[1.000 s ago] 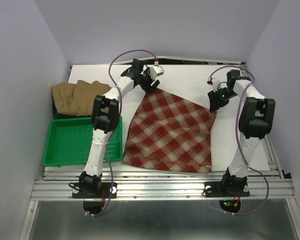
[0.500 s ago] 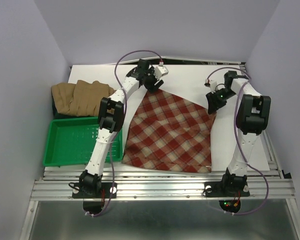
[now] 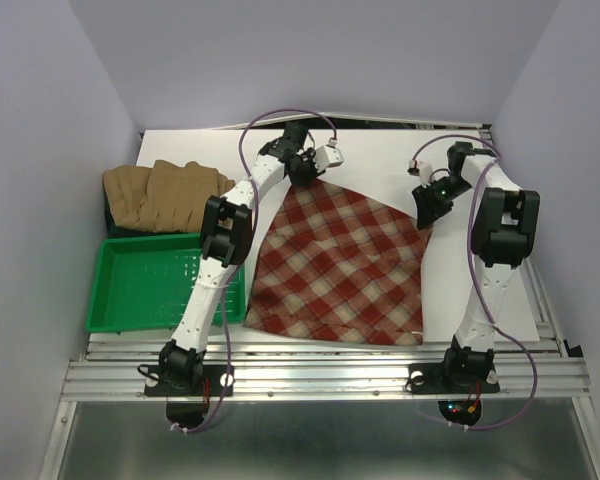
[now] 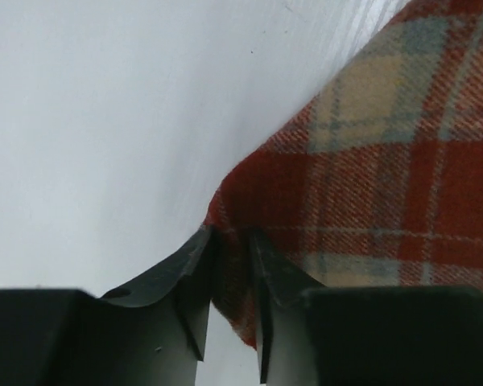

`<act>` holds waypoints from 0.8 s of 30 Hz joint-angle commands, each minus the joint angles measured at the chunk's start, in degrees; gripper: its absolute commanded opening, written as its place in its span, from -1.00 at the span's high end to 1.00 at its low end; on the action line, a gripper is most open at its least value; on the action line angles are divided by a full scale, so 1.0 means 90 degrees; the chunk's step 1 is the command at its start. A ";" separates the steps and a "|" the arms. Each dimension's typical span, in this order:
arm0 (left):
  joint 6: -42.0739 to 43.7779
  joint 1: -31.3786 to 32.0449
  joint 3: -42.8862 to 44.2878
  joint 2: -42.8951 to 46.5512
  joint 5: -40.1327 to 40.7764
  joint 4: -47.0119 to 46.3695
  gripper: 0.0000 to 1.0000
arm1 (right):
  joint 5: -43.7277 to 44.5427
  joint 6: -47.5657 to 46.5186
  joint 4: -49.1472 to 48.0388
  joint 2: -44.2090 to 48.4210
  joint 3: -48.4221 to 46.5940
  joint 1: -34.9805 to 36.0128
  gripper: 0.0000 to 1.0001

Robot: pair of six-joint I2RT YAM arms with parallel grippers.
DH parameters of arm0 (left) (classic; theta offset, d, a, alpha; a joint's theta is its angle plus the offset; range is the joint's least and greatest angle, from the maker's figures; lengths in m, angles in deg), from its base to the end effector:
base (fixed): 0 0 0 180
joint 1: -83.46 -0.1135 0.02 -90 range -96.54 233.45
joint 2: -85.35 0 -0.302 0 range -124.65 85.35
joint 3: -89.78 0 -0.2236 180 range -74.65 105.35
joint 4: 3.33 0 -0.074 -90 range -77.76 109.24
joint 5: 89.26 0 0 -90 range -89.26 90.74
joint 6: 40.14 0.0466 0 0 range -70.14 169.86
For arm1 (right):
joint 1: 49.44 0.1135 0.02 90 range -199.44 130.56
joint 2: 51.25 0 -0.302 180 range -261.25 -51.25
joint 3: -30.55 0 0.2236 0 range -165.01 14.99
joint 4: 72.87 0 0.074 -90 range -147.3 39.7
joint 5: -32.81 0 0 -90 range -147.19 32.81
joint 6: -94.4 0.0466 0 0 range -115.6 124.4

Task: Fold and stack the skirts
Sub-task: Fold the skirt

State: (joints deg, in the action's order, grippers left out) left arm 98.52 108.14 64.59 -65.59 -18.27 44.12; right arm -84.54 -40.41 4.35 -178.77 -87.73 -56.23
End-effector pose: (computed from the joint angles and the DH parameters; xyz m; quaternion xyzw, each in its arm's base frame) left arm 0.5321 -0.2612 0.1939 0.5935 0.6882 -0.0677 0.4117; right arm 0.4313 -0.0298 0.2020 -0.3233 0.9158 0.1997 0.1299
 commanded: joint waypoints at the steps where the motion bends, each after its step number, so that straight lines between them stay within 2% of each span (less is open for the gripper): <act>1: 0.0422 -0.0057 -0.0080 0.0090 0.0120 0.0442 0.45 | 0.0168 -0.0176 0.0201 -0.0118 -0.0218 -0.0008 0.14; 3: 0.0413 -0.0057 -0.0217 0.0198 0.0148 0.0384 0.80 | 0.0178 -0.0177 0.0065 -0.0098 -0.0169 -0.0008 0.36; 4: 0.0384 -0.0057 -0.0227 0.0227 0.0168 0.0345 0.87 | 0.0178 -0.0177 0.0016 -0.0089 -0.0169 -0.0008 0.46; 5: 0.0345 -0.0057 -0.0217 0.0266 0.0246 0.0277 0.99 | 0.0188 -0.0109 -0.0081 -0.0059 -0.0169 -0.0008 0.68; 7: 0.0151 -0.0077 -0.0217 0.0354 0.0344 0.0004 1.00 | 0.0236 0.0095 -0.0334 -0.0030 -0.0198 -0.0008 0.98; 14: -0.0407 -0.0214 -0.0237 0.0802 0.0559 -0.1147 1.00 | 0.0744 0.0828 -0.1779 0.0380 -0.0305 -0.0008 0.99; 19: -0.0495 -0.0311 -0.0353 0.1329 0.0598 -0.1686 1.00 | 0.1106 0.1025 -0.2201 0.0458 -0.0852 -0.0008 0.99; 21: -0.0485 -0.0311 -0.0704 0.1603 0.0569 -0.1793 1.00 | 0.1096 0.1044 -0.2367 0.0614 -0.0872 -0.0008 0.99; 24: -0.0670 -0.0311 -0.1806 0.2374 0.0656 -0.2436 1.00 | 0.0941 0.0976 -0.2494 0.0838 -0.0765 -0.0008 0.99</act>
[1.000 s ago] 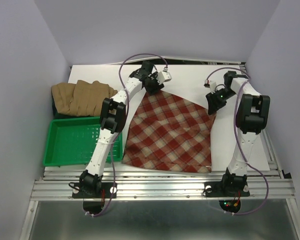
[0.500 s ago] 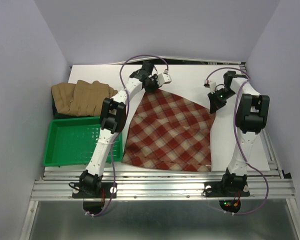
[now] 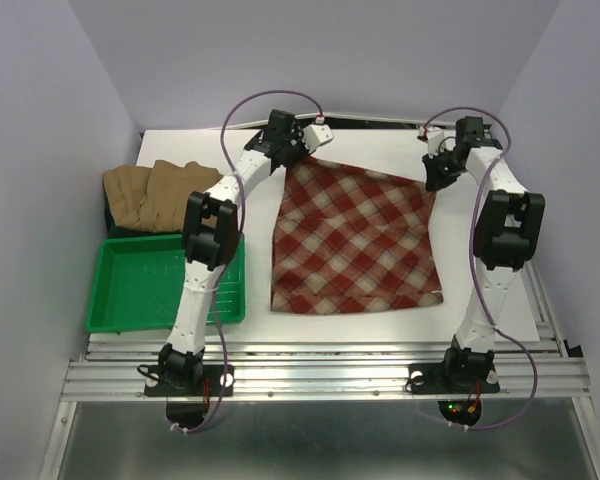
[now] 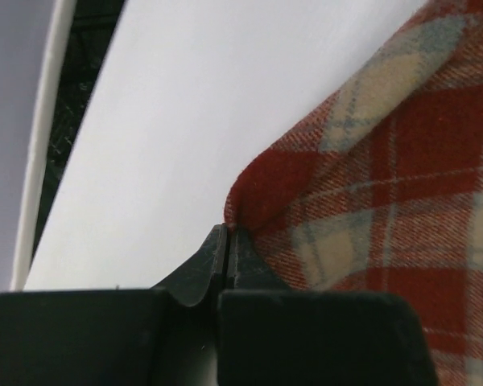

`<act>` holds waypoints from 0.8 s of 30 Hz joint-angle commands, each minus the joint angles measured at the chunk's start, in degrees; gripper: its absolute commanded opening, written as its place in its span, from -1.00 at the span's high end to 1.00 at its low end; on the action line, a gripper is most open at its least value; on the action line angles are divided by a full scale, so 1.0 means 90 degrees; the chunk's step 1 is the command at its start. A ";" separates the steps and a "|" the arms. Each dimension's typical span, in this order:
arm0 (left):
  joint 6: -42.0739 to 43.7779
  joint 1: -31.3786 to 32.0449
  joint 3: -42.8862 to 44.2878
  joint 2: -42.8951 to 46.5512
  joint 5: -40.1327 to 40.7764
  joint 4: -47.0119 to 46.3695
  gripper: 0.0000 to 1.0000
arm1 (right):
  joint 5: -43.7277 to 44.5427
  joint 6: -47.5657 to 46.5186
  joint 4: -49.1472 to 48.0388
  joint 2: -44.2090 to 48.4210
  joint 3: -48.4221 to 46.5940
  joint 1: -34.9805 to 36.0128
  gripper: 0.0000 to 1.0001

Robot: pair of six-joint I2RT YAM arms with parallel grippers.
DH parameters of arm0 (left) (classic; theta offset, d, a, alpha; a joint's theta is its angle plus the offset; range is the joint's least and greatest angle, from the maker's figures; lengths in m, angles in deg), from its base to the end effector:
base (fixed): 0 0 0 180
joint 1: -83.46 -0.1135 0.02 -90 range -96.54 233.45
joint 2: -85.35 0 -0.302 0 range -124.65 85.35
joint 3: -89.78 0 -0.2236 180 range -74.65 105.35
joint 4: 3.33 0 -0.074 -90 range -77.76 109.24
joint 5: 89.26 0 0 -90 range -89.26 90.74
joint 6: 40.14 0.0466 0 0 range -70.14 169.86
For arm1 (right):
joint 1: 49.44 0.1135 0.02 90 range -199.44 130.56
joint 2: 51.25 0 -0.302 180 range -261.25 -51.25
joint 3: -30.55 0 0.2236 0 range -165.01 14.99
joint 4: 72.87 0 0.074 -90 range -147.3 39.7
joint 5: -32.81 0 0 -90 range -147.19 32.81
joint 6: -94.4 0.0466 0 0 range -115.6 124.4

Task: Fold and stack the skirts
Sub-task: Fold the skirt

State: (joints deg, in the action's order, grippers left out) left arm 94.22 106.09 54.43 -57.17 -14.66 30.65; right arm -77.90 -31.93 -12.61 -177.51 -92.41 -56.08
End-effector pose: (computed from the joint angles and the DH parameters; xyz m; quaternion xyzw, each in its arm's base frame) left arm 0.5344 -0.2362 0.2428 0.5323 0.6863 -0.0242 0.4950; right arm 0.4729 -0.0385 0.2389 -0.2851 0.9151 0.0804 0.2734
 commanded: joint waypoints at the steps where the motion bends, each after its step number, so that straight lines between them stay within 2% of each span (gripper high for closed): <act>1: -0.0241 -0.0083 -0.1037 0.1663 0.0285 -0.1368 1.00 | 0.0134 -0.0024 -0.0610 0.0921 -0.0187 -0.0025 0.99; 2: -0.0261 -0.0093 -0.1708 0.2120 0.0275 -0.1537 1.00 | 0.0056 -0.0189 -0.0619 0.1068 0.0036 -0.0025 0.99; 4: -0.0241 -0.0083 -0.2337 0.2581 0.0256 -0.1859 1.00 | -0.0120 -0.0424 -0.0707 0.1632 0.0446 -0.0025 0.99; 7: -0.0095 -0.0054 -0.3672 0.3566 -0.0095 -0.1725 1.00 | -0.0247 -0.1068 -0.0873 0.2471 0.1607 -0.0025 0.99; 10: 0.0207 0.0112 -0.4661 0.4124 -0.0379 -0.1490 1.00 | -0.0345 -0.1693 -0.1107 0.3050 0.2945 -0.0025 0.99; 12: 0.0625 0.0287 -0.5443 0.4642 -0.0670 -0.0888 0.82 | -0.0346 -0.2180 -0.1205 0.3537 0.3879 0.0033 0.99; 13: 0.0705 0.0336 -0.5938 0.4779 -0.0749 -0.0758 0.60 | -0.0326 -0.2406 -0.1418 0.3705 0.4205 0.0034 0.99; 15: 0.0755 0.0415 -0.6410 0.5188 -0.1081 -0.0505 0.33 | -0.0374 -0.2573 -0.1654 0.4251 0.5181 0.0160 0.99; 17: 0.0765 0.0454 -0.7033 0.5491 -0.1296 -0.0426 0.16 | -0.0423 -0.2807 -0.1897 0.4622 0.5777 0.0306 0.99; 19: 0.0667 0.0512 -0.7338 0.5775 -0.1297 -0.0464 0.06 | -0.0385 -0.2935 -0.2074 0.5100 0.6315 0.0473 0.99; 20: 0.0541 0.0580 -0.7582 0.6028 -0.1171 -0.0551 -0.06 | -0.0375 -0.2993 -0.2239 0.5238 0.6791 0.0628 0.99; 24: 0.0325 0.0688 -0.7838 0.6440 -0.0829 -0.0864 -0.16 | -0.0180 -0.3004 -0.2748 0.5591 0.7528 0.0825 0.99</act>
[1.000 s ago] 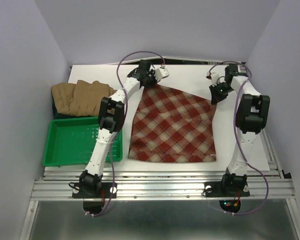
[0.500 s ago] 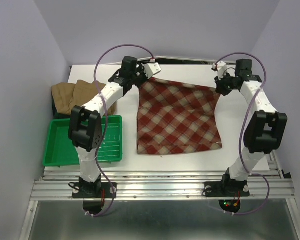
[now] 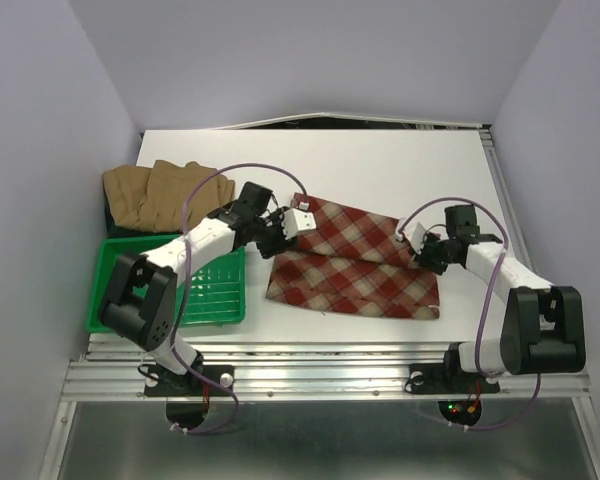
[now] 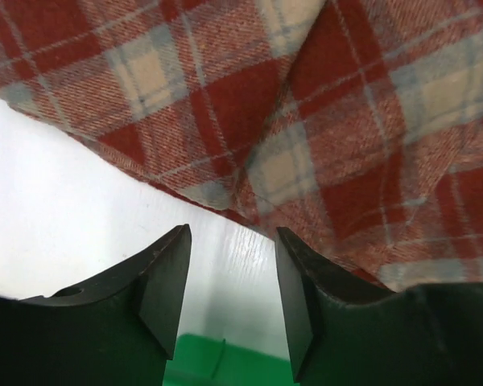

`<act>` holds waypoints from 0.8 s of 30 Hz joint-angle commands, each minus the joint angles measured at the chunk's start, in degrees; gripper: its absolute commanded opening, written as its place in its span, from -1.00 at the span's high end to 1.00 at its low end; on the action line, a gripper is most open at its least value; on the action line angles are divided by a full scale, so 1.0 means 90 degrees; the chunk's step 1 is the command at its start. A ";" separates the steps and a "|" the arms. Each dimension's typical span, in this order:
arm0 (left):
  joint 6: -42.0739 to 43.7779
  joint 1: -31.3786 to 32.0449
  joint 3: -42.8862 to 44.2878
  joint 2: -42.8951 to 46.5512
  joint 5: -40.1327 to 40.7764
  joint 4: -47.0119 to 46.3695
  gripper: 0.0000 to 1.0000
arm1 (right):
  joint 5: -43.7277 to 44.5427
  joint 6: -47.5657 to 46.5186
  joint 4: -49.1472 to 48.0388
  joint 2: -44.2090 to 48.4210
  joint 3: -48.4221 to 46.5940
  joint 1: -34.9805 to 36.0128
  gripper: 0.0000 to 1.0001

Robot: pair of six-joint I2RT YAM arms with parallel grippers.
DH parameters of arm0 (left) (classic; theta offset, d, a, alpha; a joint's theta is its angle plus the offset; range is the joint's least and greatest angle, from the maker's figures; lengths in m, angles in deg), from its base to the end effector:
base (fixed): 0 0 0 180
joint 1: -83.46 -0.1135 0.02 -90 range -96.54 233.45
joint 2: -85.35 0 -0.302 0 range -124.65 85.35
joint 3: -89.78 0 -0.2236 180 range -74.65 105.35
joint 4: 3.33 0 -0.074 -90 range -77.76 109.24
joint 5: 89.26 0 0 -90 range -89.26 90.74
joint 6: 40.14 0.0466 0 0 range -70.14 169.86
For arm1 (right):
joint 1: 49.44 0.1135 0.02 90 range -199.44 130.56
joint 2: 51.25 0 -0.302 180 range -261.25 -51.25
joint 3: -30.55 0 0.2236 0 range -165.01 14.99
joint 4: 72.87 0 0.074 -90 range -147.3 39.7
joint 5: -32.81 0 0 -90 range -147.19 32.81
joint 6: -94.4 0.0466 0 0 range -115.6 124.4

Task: Fold and stack the skirts
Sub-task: Fold the skirt

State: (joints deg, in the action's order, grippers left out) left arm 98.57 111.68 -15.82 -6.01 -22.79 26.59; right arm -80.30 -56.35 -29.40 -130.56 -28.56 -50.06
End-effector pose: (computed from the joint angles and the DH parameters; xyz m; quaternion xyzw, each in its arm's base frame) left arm 0.2739 -0.1681 0.2650 0.6250 0.6663 -0.1226 0.3877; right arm 0.2258 0.0158 0.2283 -0.5174 0.8028 0.0539 0.2914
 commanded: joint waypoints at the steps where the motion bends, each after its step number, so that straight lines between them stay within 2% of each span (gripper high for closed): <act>1: -0.0177 0.0067 0.0045 0.0775 0.0114 -0.0471 -0.17 | 0.0107 -0.0252 -0.0903 0.0326 0.0464 0.0157 0.99; 6: 0.0183 0.0281 0.0475 0.0405 0.0211 -0.0257 -0.18 | 0.0127 -0.0125 -0.0854 0.0228 0.0357 0.0157 0.99; 9: 0.0796 0.0563 0.0621 0.0034 0.0446 -0.0101 -0.15 | 0.0117 -0.0066 -0.0844 0.0189 0.0279 0.0157 0.99; 13: 0.1208 0.0643 0.1011 -0.0736 0.0447 0.0367 -0.12 | 0.0185 0.0022 -0.0786 0.0082 0.0152 0.0157 0.99; 20: 0.1395 0.0672 0.1822 -0.1723 0.0641 0.0564 -0.11 | 0.0263 -0.0007 -0.0756 0.0042 0.0103 0.0157 0.99; 23: 0.1463 0.0672 0.1949 -0.1949 0.0710 0.0680 -0.05 | 0.0332 -0.0008 -0.0766 0.0013 0.0083 0.0157 0.99; 24: 0.1579 0.0672 0.2018 -0.1988 0.0691 0.0749 0.04 | 0.0361 -0.0008 -0.0756 0.0003 0.0064 0.0157 0.99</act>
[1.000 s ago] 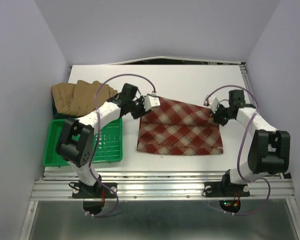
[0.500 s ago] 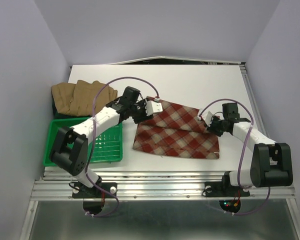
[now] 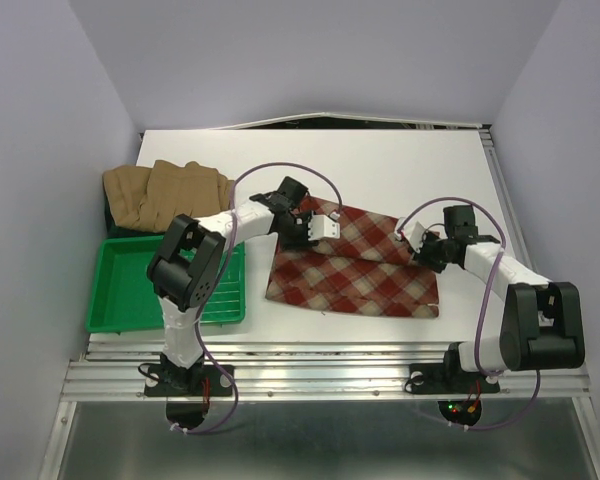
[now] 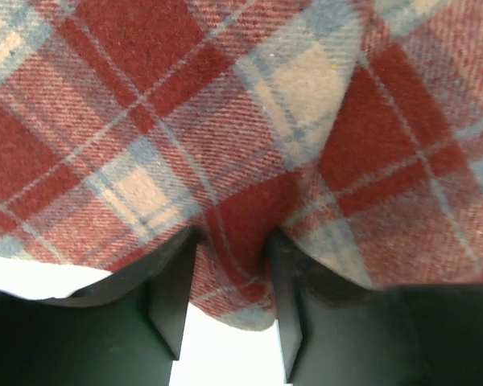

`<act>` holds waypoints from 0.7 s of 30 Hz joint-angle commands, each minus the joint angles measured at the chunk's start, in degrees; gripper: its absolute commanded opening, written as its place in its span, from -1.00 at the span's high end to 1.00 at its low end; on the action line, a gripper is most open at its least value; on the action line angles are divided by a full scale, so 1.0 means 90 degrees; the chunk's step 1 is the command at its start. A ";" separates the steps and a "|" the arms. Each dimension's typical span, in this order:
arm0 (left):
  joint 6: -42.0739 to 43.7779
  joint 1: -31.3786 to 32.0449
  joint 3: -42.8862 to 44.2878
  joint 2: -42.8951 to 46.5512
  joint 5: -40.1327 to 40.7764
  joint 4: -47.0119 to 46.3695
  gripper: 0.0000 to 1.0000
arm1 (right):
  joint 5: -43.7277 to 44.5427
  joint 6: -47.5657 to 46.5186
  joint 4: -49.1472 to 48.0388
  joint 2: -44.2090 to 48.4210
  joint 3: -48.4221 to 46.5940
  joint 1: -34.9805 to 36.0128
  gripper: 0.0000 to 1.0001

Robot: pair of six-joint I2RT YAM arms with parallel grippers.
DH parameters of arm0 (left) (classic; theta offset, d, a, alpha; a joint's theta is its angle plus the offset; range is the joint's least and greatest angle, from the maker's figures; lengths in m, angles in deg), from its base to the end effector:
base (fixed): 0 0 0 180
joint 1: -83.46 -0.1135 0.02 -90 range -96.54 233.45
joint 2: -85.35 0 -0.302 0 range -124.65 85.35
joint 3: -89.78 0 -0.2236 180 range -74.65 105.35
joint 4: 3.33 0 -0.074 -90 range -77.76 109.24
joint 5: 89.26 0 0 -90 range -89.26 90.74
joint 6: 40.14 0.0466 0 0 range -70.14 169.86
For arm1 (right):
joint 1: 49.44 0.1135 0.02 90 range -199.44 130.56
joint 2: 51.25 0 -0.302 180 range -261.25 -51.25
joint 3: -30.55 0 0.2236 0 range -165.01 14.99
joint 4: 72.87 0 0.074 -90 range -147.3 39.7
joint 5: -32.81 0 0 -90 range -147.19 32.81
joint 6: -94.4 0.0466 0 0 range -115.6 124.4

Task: Fold and stack the skirts
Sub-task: Fold the skirt

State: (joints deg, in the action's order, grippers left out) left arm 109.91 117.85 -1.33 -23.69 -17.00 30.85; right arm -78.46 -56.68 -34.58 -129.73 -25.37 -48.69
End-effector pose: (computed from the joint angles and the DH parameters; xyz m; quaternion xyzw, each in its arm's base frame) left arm 0.3200 -0.2362 0.2258 0.7224 0.6042 -0.0759 0.3277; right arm 0.2231 0.0198 0.2211 -0.5285 0.7922 0.0301 0.3036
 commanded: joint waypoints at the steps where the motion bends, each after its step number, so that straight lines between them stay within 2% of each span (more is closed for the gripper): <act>1: 0.0368 -0.0013 0.0427 -0.0053 0.0057 0.0363 0.13 | 0.0186 0.0029 -0.0171 -0.0099 -0.0301 0.0004 0.99; 2: 0.0398 -0.0013 0.0437 -0.0063 0.0066 0.0383 0.42 | 0.0186 0.0048 -0.0181 -0.0108 -0.0320 0.0004 0.99; 5: 0.0408 -0.0061 0.0437 0.0044 0.0144 0.0344 0.82 | 0.0245 0.0272 -0.0239 -0.0254 -0.0447 0.0004 0.99; 7: 0.0349 -0.0139 0.0505 0.0122 0.0174 0.0354 0.98 | 0.0342 0.0409 -0.0268 -0.0372 -0.0729 0.0004 0.99; 11: 0.0037 -0.0393 0.1157 0.0289 0.0505 0.0344 1.00 | 0.0460 0.0877 -0.0308 -0.0801 -0.1705 -0.0123 0.99; 17: -0.0149 -0.0696 0.2467 0.0347 0.0857 0.0997 1.00 | 0.0636 0.0703 -0.0123 -0.0870 -0.2828 -0.0123 0.99; 21: -0.0285 -0.0589 0.2372 0.0737 0.1033 0.1232 1.00 | 0.0558 0.0479 0.0326 -0.0607 -0.3025 -0.0123 0.99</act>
State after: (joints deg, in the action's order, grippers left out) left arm 108.95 111.53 19.48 -22.99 -10.83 36.62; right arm -74.11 -50.91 -34.76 -138.38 -49.77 -49.37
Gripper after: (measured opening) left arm 0.036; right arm 0.035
